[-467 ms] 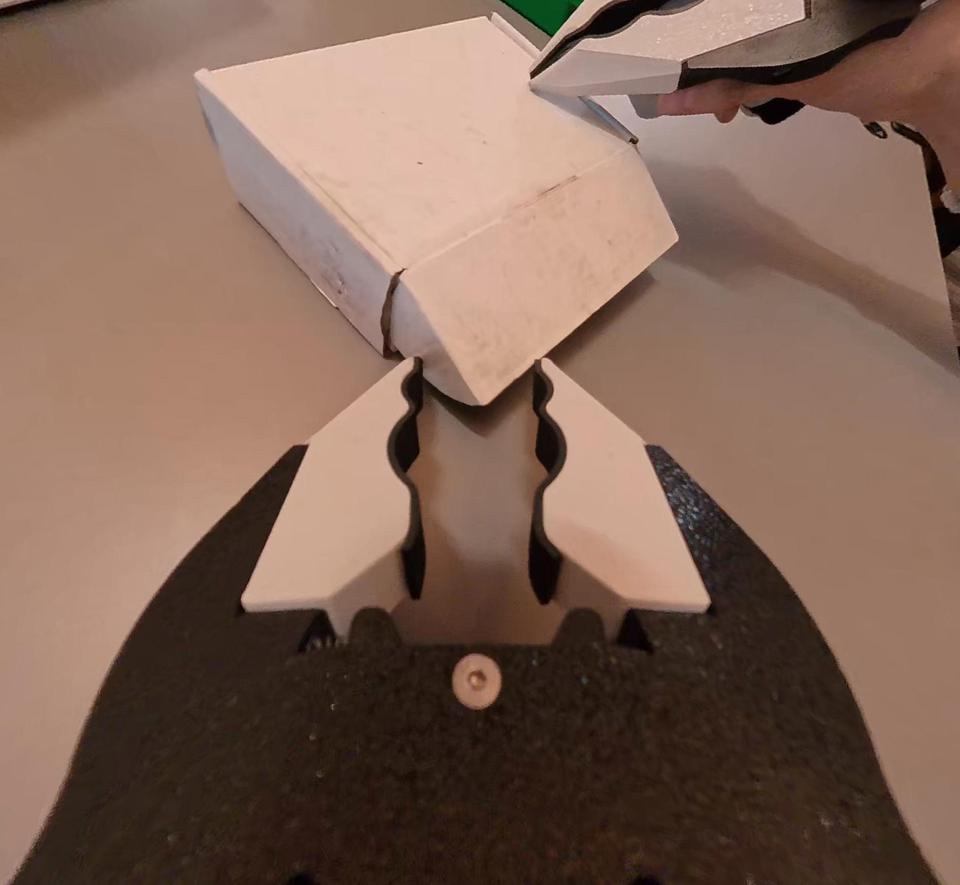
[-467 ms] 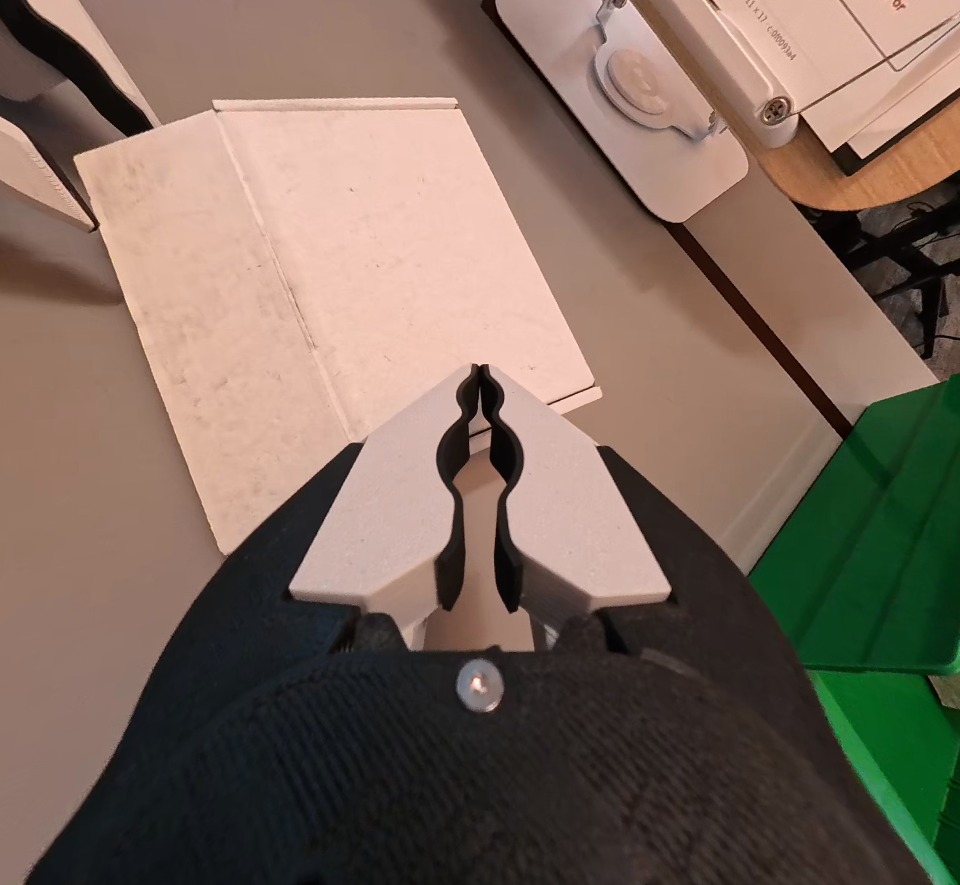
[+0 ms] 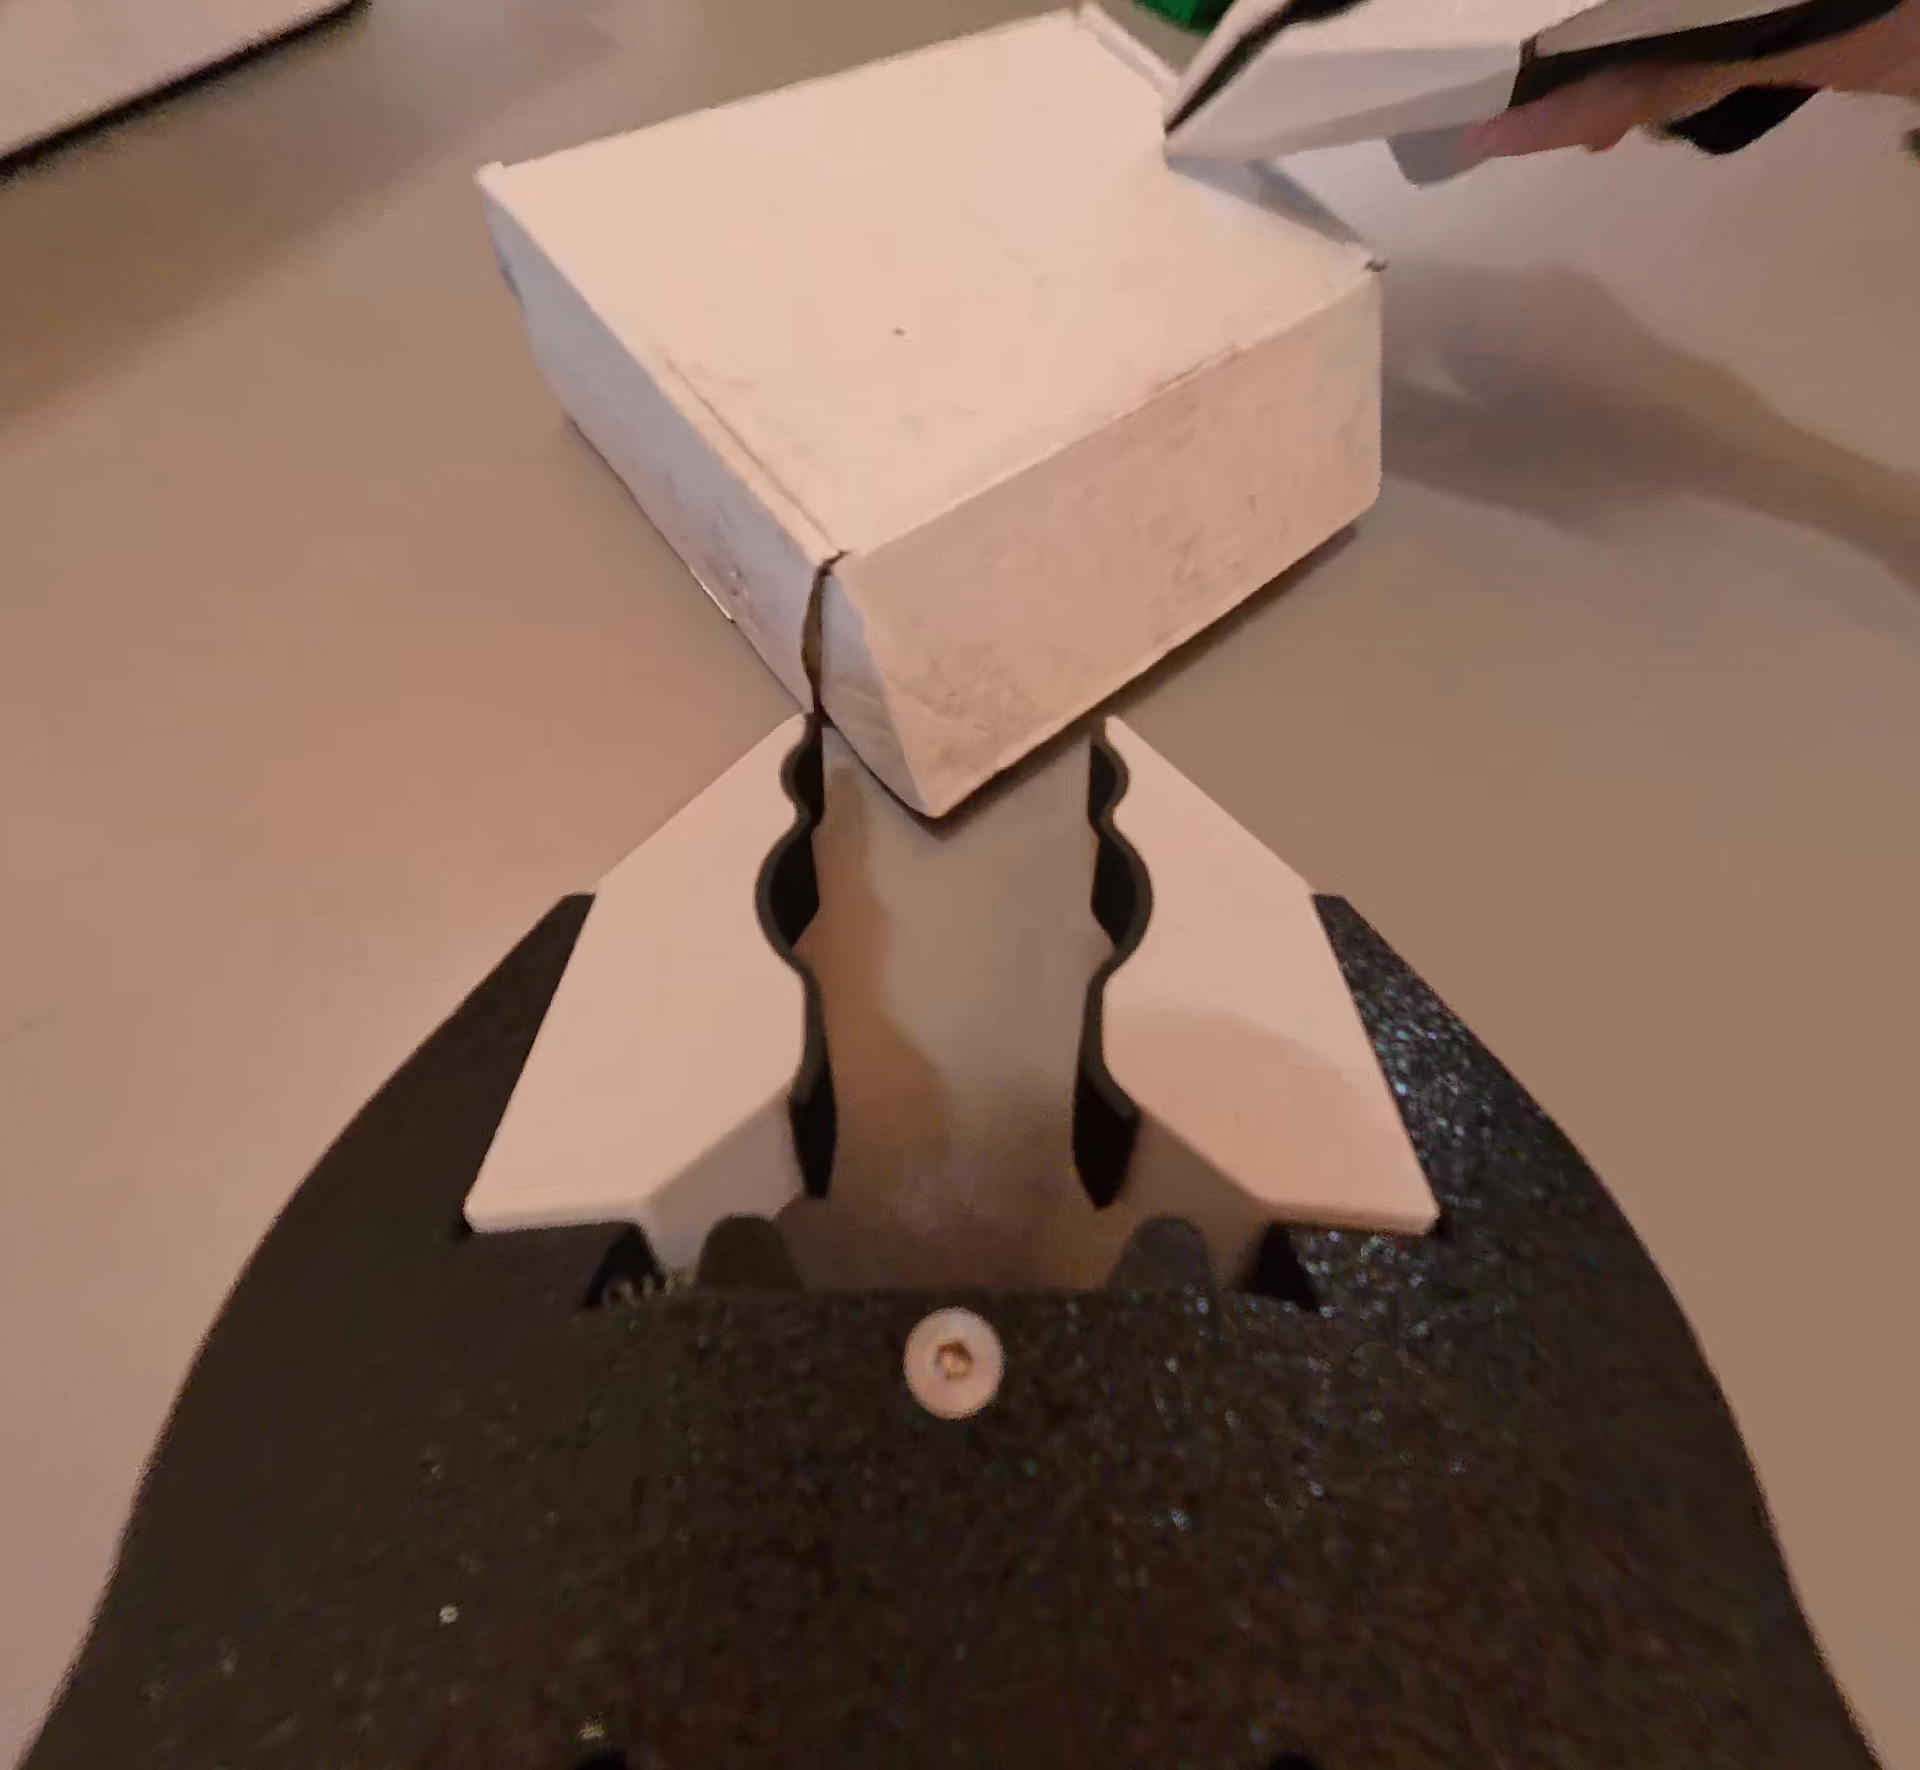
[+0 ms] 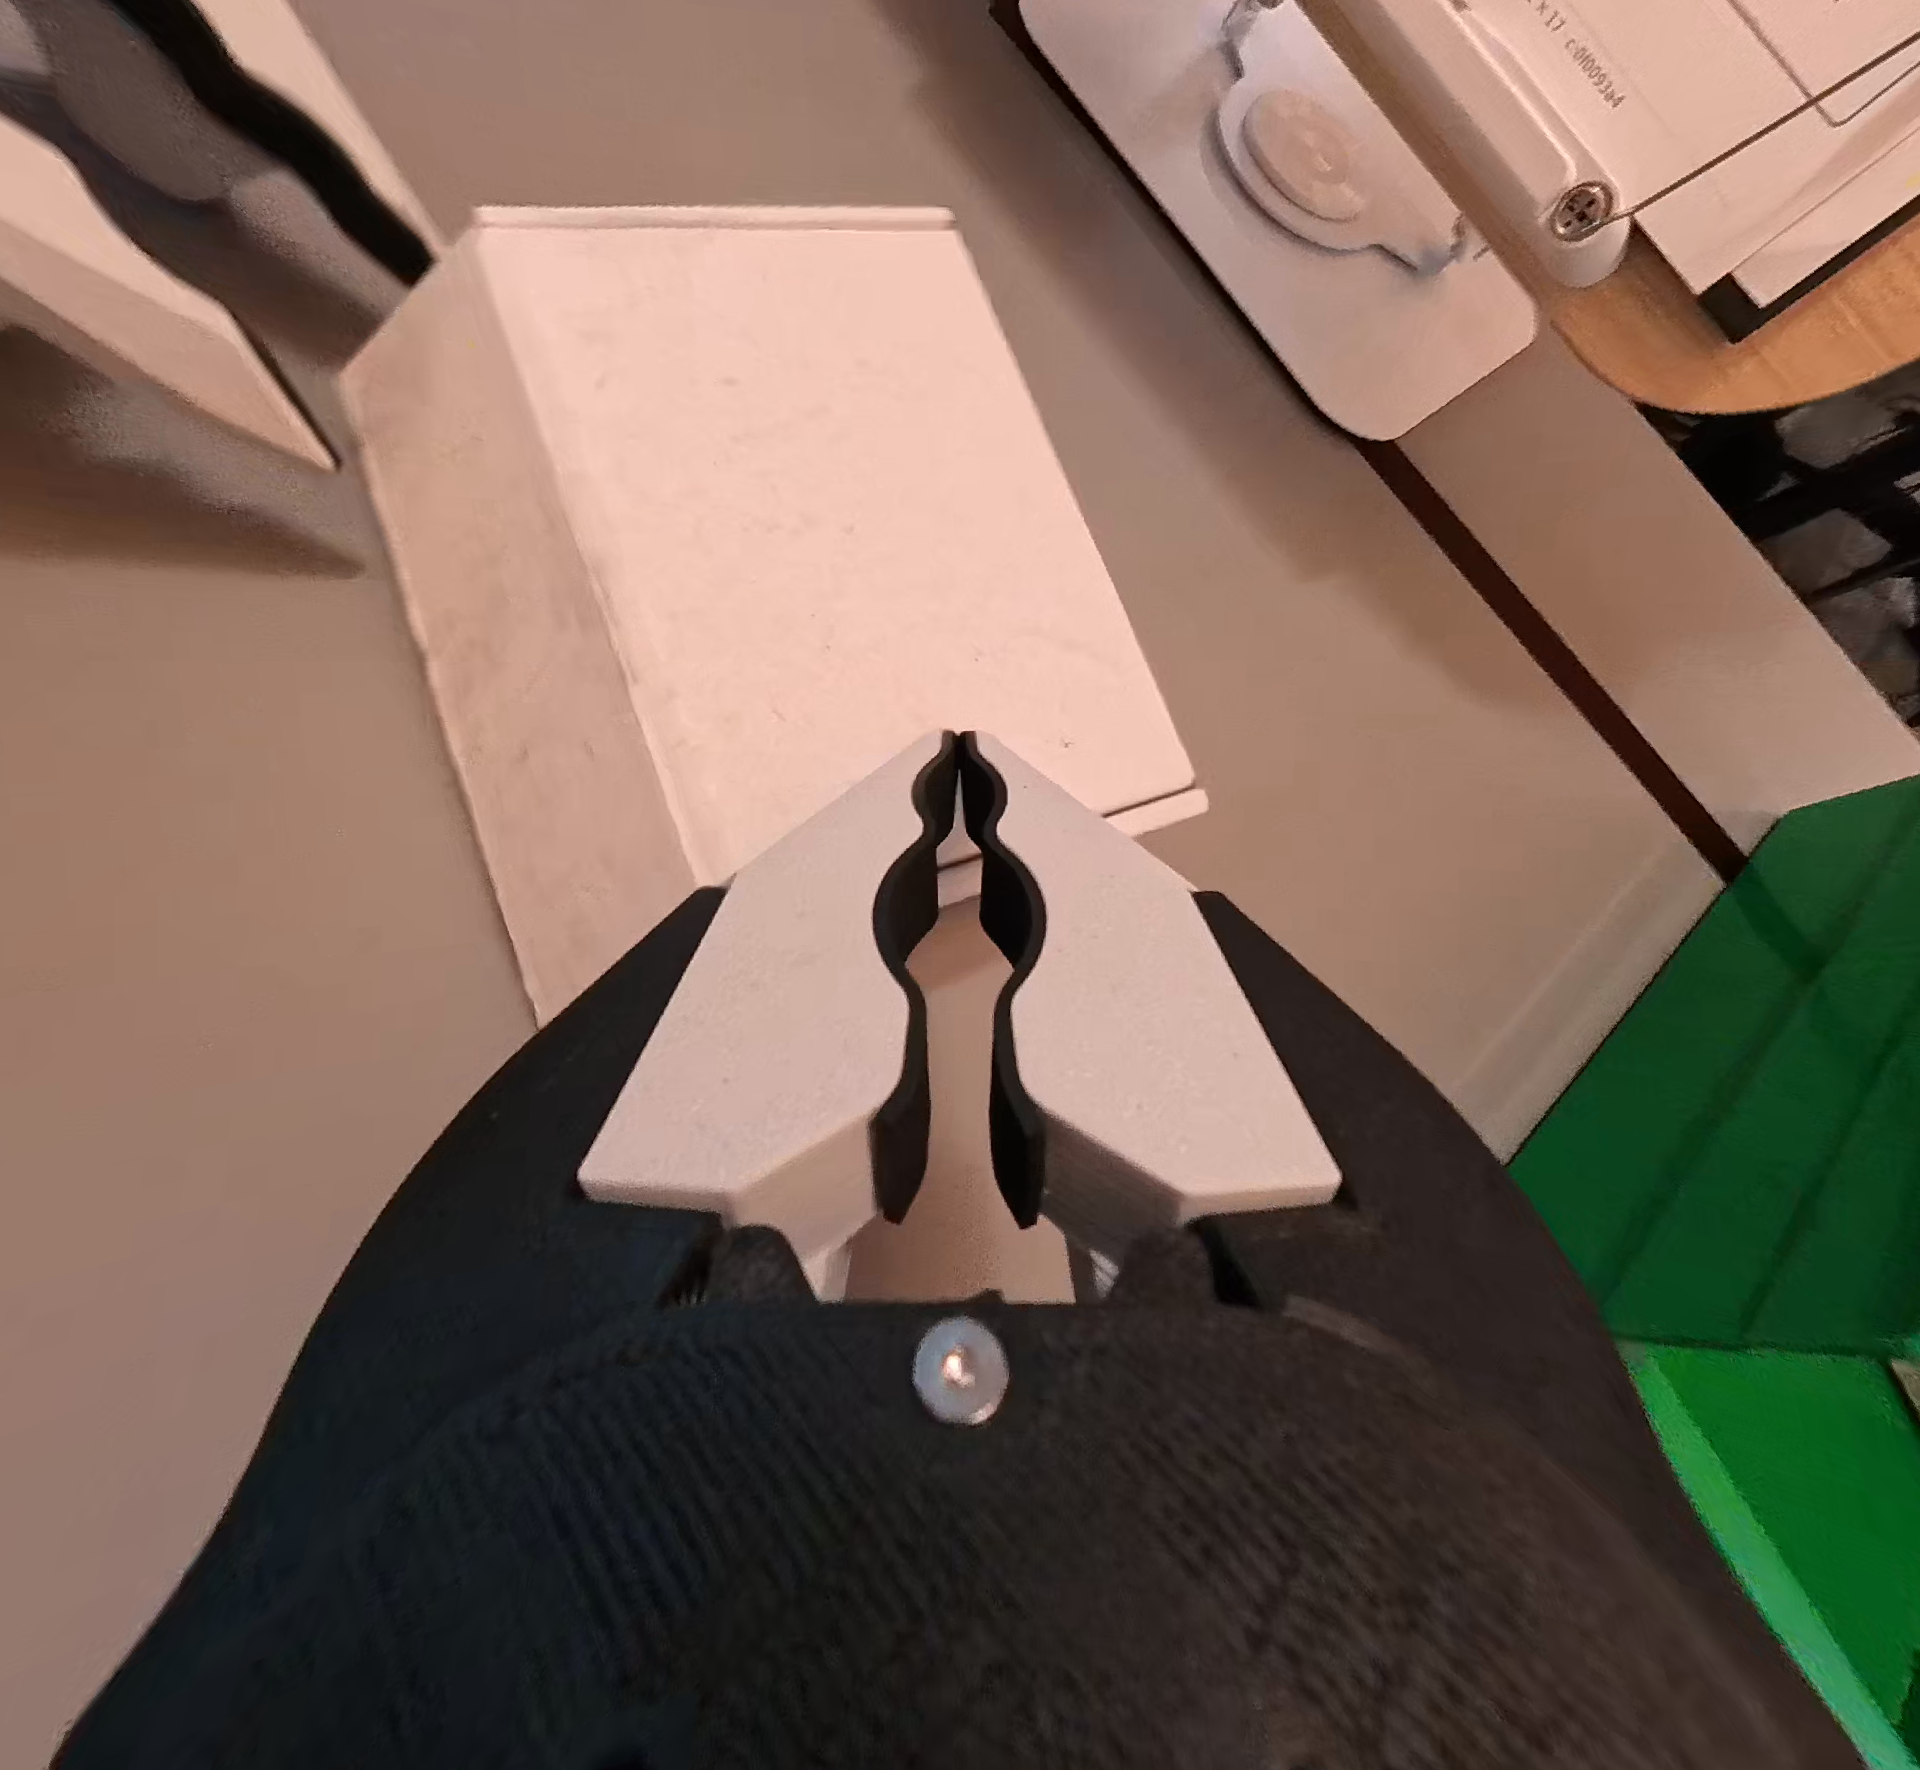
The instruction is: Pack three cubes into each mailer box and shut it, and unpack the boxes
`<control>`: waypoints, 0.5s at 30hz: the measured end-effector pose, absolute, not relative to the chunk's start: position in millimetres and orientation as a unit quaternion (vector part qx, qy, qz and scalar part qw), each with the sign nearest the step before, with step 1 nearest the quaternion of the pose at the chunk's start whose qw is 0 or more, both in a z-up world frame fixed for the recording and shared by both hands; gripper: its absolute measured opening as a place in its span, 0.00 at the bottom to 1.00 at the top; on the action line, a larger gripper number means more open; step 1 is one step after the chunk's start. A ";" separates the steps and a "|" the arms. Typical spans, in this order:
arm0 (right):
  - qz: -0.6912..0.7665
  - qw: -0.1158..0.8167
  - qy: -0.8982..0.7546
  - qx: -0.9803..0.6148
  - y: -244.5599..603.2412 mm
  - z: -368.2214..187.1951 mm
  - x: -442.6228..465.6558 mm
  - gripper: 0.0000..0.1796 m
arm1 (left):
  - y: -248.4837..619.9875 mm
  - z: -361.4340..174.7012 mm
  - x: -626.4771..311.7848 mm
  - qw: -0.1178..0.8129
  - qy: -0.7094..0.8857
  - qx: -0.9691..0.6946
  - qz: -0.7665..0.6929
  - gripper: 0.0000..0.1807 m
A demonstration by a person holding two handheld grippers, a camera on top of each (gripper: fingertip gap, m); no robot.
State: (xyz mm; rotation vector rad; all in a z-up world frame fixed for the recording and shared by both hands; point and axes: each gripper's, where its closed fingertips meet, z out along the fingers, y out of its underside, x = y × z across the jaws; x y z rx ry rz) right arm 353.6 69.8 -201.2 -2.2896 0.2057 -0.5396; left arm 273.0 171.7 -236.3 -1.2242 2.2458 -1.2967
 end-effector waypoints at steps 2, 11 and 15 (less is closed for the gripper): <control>-0.223 0.377 0.105 -0.893 56.3 -190.0 352.9 0.07 | 177.9 -227.9 270.1 0.149 0.767 -0.413 -0.467 0.31; -0.099 0.352 0.150 -0.919 32.6 -240.9 312.0 0.54 | 185.0 -227.6 291.9 0.169 0.822 -0.309 -0.447 0.43; -0.084 0.382 0.142 -0.909 45.2 -245.1 307.8 0.50 | 175.0 -238.7 297.3 0.129 0.851 -0.265 -0.434 0.46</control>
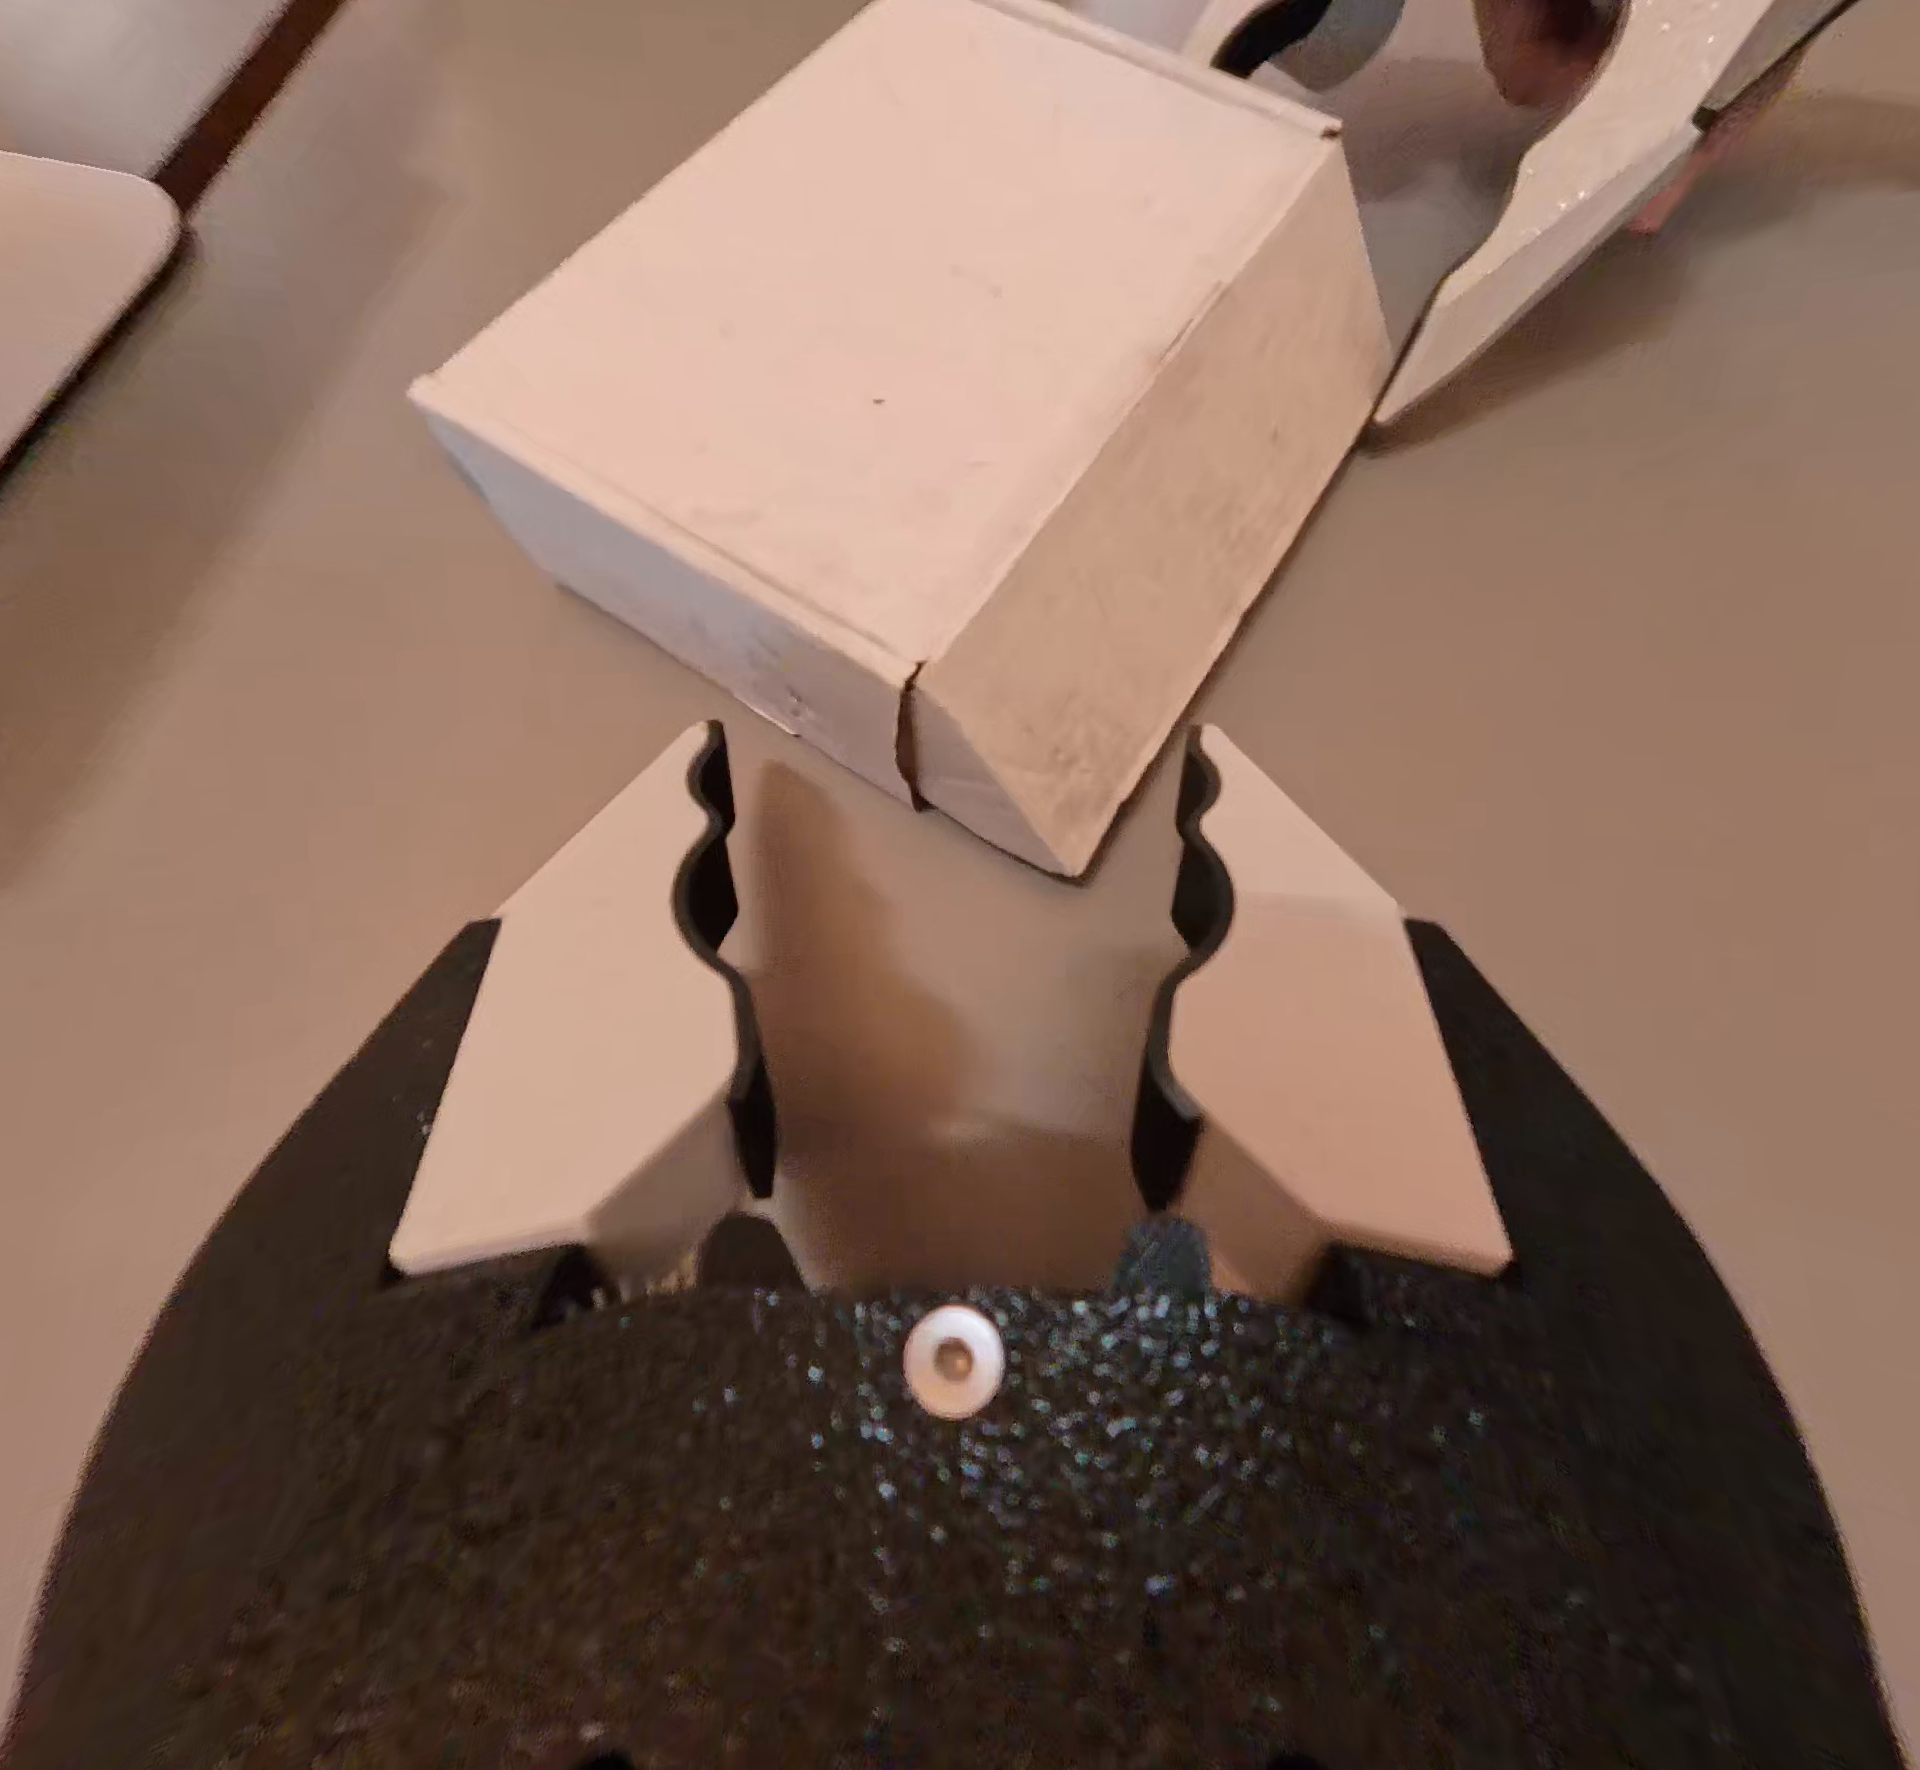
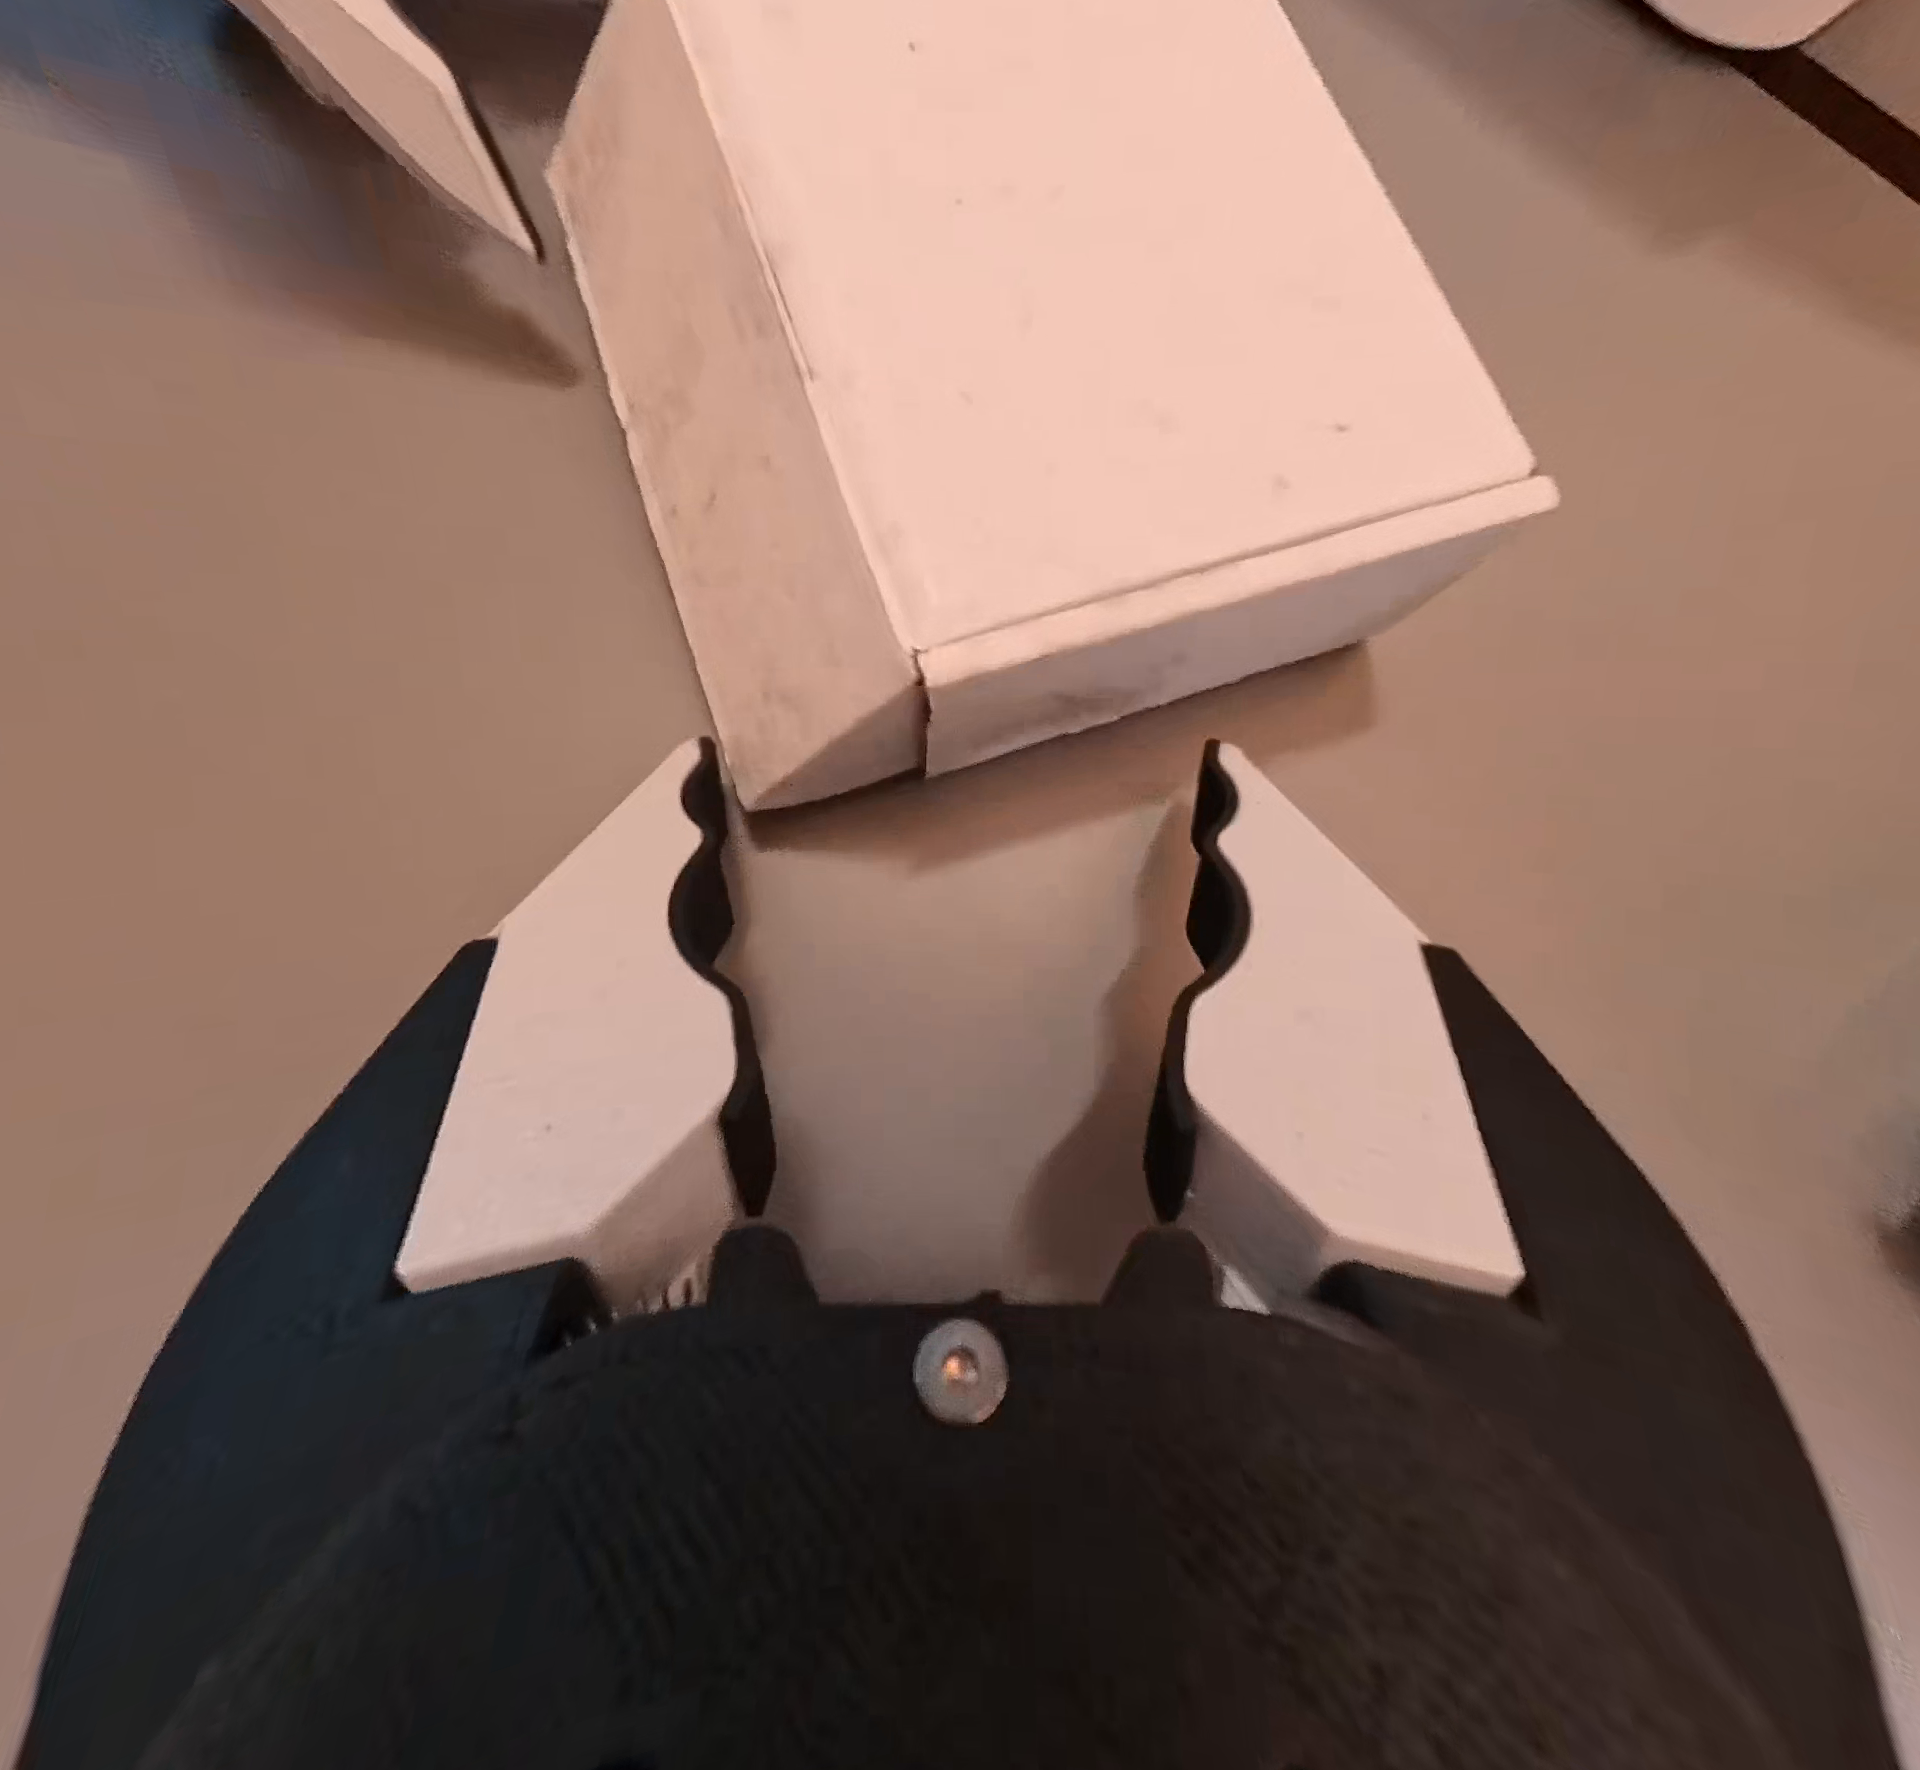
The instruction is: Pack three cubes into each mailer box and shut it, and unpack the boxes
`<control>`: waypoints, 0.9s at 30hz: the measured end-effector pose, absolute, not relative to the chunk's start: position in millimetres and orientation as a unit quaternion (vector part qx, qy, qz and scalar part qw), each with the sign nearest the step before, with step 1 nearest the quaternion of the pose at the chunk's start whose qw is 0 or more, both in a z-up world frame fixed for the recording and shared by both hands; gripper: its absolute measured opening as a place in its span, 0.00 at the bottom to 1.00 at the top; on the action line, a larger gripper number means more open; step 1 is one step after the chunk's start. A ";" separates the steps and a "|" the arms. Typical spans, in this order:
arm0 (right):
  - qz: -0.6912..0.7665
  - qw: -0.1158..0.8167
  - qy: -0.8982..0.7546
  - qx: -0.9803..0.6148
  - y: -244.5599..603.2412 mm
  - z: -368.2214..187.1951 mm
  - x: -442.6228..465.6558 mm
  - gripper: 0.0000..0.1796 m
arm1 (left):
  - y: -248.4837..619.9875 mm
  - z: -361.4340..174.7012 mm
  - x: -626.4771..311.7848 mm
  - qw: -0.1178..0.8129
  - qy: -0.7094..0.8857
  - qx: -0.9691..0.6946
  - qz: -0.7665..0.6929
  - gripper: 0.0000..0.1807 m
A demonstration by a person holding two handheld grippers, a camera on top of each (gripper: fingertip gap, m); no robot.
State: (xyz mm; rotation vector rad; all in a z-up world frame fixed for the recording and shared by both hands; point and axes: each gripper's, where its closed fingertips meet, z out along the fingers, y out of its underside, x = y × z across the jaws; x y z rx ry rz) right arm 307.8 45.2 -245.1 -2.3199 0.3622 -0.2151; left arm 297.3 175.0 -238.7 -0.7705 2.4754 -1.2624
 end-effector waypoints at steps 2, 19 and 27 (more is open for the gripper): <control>-0.080 0.389 0.131 -0.908 49.4 -247.7 306.6 0.47 | 171.9 -246.0 295.4 0.098 0.862 -0.255 -0.427 0.46; -0.025 0.402 0.026 -0.915 36.4 -243.5 305.1 0.37 | 162.6 -240.6 283.0 0.016 0.856 -0.240 -0.458 0.38; -0.029 0.437 0.059 -0.897 40.3 -233.1 317.4 0.37 | 164.0 -238.9 290.7 0.038 0.854 -0.237 -0.461 0.33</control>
